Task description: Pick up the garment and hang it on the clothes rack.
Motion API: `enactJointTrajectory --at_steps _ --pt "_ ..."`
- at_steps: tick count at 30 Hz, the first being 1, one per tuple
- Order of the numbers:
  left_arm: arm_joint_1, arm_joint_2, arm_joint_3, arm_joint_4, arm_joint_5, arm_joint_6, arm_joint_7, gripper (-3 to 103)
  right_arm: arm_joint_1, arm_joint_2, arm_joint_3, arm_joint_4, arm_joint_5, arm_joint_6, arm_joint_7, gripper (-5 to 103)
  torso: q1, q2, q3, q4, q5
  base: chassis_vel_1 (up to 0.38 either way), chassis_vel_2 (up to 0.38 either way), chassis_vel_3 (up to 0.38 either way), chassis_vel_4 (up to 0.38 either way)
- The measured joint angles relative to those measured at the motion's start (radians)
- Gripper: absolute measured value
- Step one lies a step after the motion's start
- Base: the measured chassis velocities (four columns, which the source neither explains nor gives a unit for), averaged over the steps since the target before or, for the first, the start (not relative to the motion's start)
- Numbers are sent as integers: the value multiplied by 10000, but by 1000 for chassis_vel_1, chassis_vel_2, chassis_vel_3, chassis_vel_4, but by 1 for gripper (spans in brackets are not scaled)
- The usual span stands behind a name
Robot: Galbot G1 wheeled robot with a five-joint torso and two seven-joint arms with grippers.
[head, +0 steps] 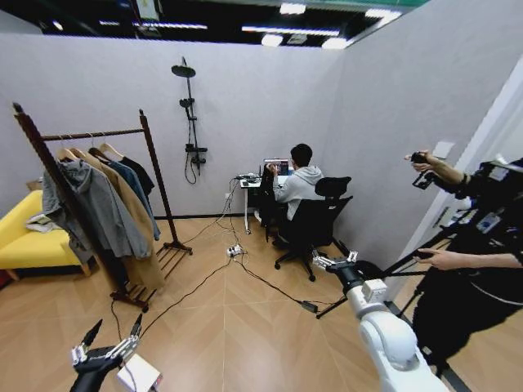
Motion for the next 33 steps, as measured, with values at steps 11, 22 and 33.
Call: enactJointTrajectory --at_steps 11,22,33 --pt "0 0 0 0 0 -1 0 100 -107 75 -168 48 581 -317 381 100 0 0 0 0 0 0 0 0 0" --pt "0 0 0 0 0 0 0 100 -69 31 -170 135 767 -466 516 100 0 0 0 0 0 0 0 0 0" --pt "0 0 0 0 0 0 0 100 -102 33 -97 198 765 -488 430 100 -2 1 0 0 0 0 0 0 0"
